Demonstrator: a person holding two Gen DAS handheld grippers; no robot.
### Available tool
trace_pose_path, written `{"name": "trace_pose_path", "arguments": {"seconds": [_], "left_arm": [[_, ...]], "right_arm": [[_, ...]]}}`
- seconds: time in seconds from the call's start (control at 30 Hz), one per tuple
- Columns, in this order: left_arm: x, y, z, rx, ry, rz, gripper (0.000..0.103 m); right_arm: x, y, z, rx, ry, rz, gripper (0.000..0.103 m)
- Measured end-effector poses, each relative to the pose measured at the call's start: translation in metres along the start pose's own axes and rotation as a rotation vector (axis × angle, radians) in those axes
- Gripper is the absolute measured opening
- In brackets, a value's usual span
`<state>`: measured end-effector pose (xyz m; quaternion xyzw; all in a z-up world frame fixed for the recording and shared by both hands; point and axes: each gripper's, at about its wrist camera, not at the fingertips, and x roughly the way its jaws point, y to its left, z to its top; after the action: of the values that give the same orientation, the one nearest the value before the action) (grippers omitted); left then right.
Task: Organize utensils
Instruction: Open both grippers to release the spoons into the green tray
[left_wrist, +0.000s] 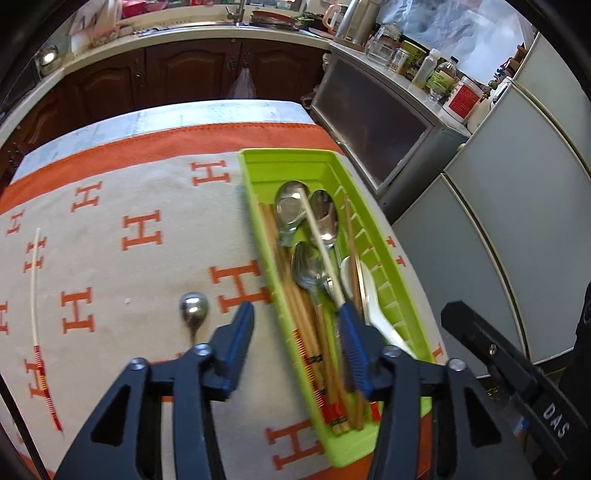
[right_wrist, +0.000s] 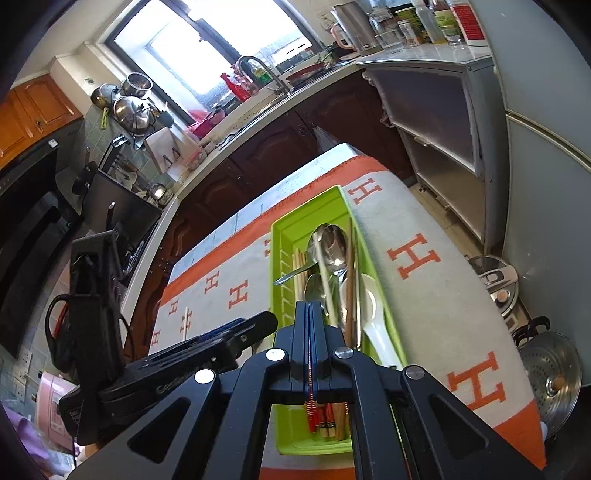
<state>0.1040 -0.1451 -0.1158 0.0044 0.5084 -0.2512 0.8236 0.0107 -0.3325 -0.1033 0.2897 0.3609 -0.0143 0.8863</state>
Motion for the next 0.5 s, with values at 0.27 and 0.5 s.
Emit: {"name": "trace_pose_path", "arguments": {"seconds": [0.27, 0.5], "left_arm": [[-0.055, 0.07, -0.021, -0.034, -0.083, 0.145, 0.068], [-0.082, 0.156, -0.032, -0.094, -0.091, 0.241, 0.074]], "right_arm": [[0.023, 0.043, -0.011, -0.081, 0.084, 0.053, 0.001], [0.069, 0.094, -0.022, -0.128, 0.254, 0.122, 0.002]]}}
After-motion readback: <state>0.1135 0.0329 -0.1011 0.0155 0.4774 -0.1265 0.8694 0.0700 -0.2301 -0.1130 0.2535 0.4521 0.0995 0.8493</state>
